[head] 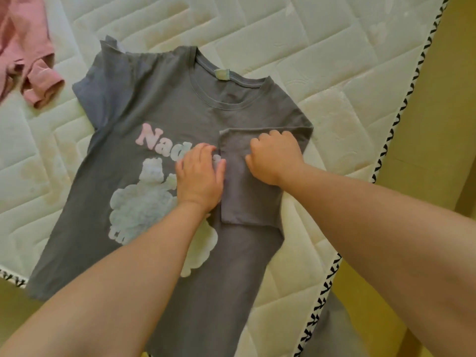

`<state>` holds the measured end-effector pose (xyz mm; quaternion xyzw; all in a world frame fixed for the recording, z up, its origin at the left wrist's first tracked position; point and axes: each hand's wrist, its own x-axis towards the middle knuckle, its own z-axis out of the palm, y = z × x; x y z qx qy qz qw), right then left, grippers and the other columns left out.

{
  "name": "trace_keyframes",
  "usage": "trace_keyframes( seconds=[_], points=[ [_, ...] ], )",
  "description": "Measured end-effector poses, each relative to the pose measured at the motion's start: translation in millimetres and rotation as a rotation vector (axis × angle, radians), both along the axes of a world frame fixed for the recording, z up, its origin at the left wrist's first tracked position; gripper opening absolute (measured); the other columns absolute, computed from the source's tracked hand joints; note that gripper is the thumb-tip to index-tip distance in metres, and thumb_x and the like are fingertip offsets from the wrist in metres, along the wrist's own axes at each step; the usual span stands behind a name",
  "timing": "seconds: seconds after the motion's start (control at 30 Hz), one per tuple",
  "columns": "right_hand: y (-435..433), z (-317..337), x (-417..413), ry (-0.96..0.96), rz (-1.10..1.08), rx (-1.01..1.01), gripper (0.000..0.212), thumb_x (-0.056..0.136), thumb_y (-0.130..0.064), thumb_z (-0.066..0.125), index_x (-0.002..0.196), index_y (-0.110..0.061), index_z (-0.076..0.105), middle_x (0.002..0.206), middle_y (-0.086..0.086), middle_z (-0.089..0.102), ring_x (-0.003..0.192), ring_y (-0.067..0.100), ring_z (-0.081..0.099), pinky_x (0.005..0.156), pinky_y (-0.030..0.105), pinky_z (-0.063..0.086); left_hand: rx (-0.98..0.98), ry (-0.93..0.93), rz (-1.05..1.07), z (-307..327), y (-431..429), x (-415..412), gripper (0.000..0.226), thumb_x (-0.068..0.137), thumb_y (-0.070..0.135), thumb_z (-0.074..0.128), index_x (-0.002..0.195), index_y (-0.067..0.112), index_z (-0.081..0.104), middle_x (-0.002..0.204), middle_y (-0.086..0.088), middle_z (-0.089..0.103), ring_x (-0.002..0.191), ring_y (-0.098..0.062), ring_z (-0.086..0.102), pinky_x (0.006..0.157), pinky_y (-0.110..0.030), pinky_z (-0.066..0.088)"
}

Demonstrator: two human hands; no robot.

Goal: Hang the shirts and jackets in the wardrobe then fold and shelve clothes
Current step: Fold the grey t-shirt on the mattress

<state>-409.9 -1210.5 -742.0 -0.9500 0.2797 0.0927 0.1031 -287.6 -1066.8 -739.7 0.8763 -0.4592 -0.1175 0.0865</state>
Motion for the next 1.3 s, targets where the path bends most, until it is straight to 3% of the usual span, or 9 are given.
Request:
trace_keyframes(
  seconds=[0.17, 0.4, 0.57, 0.73, 0.8, 0.87, 0.93, 1.13, 1.3],
  points=[
    [19, 14, 68, -0.112, -0.077, 0.121, 0.019, 0.1, -0.031, 0.041, 0.09, -0.015, 0.044, 0.091, 0.009, 0.049, 0.084, 0.033, 0.05, 0.065, 0.038, 0.029, -0.079, 0.065, 0.452, 11, 13, 99, 0.036, 0.102, 0.033, 0.048, 0.126, 0.007, 0.056, 0.137, -0.014, 0.049, 0.121, -0.034, 0.05, 0.102, -0.044, 0.036],
    [22, 32, 225, -0.226, -0.198, 0.331, 0.022, 0.101, -0.024, 0.044, 0.119, -0.012, 0.049, 0.126, 0.009, 0.047, 0.096, 0.031, 0.054, 0.072, 0.041, 0.041, -0.072, 0.211, 1.028, 22, 19, 256, 0.045, 0.1, 0.032, 0.05, 0.136, 0.006, 0.048, 0.146, -0.017, 0.043, 0.126, -0.039, 0.052, 0.103, -0.04, 0.041],
    [8, 32, 329, -0.251, -0.192, 0.34, 0.042, 0.1, -0.02, 0.045, 0.141, -0.013, 0.043, 0.142, 0.007, 0.043, 0.125, 0.03, 0.051, 0.097, 0.039, 0.042, -0.053, 0.419, 0.943, 7, 13, 320, 0.066, 0.091, 0.054, 0.057, 0.132, 0.003, 0.058, 0.136, -0.018, 0.06, 0.123, -0.037, 0.057, 0.106, -0.041, 0.046],
    [0, 23, 398, -0.245, -0.319, 0.463, 0.023, 0.096, -0.031, 0.055, 0.108, -0.012, 0.061, 0.109, 0.007, 0.065, 0.102, 0.026, 0.063, 0.077, 0.025, 0.047, -0.162, 0.618, 0.846, 0, 6, 349, 0.05, 0.084, 0.043, 0.072, 0.116, 0.005, 0.067, 0.115, -0.015, 0.07, 0.107, -0.031, 0.067, 0.095, -0.04, 0.055],
    [-2, 22, 412, -0.227, -0.381, 0.565, 0.024, 0.094, -0.035, 0.061, 0.078, -0.018, 0.054, 0.079, 0.0, 0.061, 0.074, 0.018, 0.061, 0.054, 0.022, 0.041, -0.216, 0.738, 0.893, -5, 4, 360, 0.035, 0.089, 0.028, 0.072, 0.117, 0.006, 0.066, 0.104, -0.011, 0.071, 0.087, -0.019, 0.071, 0.079, -0.029, 0.057],
    [-6, 25, 424, -0.214, -0.487, 0.686, 0.024, 0.092, -0.023, 0.063, 0.073, -0.018, 0.05, 0.074, 0.0, 0.056, 0.066, 0.015, 0.054, 0.048, 0.022, 0.04, -0.259, 0.847, 0.951, -3, 5, 368, 0.011, 0.096, 0.017, 0.066, 0.103, 0.01, 0.064, 0.074, -0.002, 0.061, 0.042, -0.006, 0.055, 0.045, -0.013, 0.043],
    [-8, 29, 432, -0.272, -0.668, 0.849, 0.017, 0.092, -0.006, 0.056, 0.077, -0.013, 0.053, 0.075, 0.005, 0.055, 0.06, 0.017, 0.051, 0.047, 0.022, 0.044, -0.25, 0.888, 0.987, -1, 9, 374, 0.01, 0.099, 0.01, 0.058, 0.09, 0.014, 0.057, 0.064, 0.0, 0.049, 0.026, -0.002, 0.04, 0.033, -0.012, 0.028],
    [0, 53, 430, -0.512, -0.662, 1.036, 0.026, 0.086, 0.005, 0.051, 0.082, -0.016, 0.067, 0.075, 0.01, 0.066, 0.06, 0.019, 0.063, 0.061, 0.026, 0.055, -0.396, 1.089, 1.133, 16, 16, 378, 0.028, 0.101, -0.006, 0.033, 0.118, 0.009, 0.05, 0.09, -0.008, 0.062, 0.045, -0.007, 0.065, 0.042, -0.016, 0.049],
    [-8, 65, 401, -0.621, -0.626, 1.052, 0.028, 0.073, 0.012, 0.056, 0.062, -0.011, 0.066, 0.065, 0.009, 0.063, 0.068, 0.026, 0.065, 0.064, 0.031, 0.058, -0.473, 0.894, 1.034, 26, 23, 350, 0.022, 0.09, 0.006, 0.064, 0.11, 0.015, 0.066, 0.086, -0.006, 0.069, 0.06, -0.014, 0.067, 0.063, -0.027, 0.06]
  ],
)
